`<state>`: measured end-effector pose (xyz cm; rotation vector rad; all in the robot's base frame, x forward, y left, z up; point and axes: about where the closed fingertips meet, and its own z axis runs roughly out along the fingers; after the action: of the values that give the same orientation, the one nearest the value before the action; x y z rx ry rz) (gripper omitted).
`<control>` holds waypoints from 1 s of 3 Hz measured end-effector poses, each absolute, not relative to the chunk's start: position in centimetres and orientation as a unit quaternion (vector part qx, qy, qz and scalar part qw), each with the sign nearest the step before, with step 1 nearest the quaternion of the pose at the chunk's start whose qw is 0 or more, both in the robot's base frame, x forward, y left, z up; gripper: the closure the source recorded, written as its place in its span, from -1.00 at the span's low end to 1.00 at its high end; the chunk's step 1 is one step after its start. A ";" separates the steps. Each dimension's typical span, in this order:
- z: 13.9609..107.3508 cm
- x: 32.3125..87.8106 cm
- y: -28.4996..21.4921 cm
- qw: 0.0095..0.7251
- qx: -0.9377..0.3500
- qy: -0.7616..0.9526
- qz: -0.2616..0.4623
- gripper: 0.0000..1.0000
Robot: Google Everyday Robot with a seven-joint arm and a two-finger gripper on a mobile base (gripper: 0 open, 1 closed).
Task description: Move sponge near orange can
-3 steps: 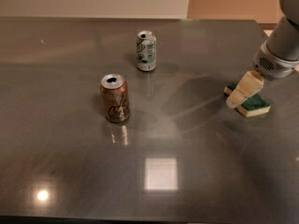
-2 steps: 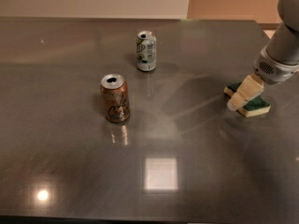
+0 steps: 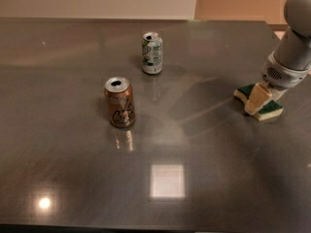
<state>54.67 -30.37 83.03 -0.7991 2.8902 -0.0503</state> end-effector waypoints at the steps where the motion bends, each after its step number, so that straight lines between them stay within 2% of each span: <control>1: 83.3 54.6 -30.1 0.070 -0.276 0.958 -0.018 0.30; 2: 83.8 54.2 -29.1 0.067 -0.303 0.950 -0.022 0.77; 3: 84.7 52.9 -26.7 0.063 -0.363 0.930 -0.021 1.00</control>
Offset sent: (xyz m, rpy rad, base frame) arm -0.0130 0.0260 0.0193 -0.0392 0.0079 0.1597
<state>52.93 -26.67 84.67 -1.0957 2.8086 -0.0648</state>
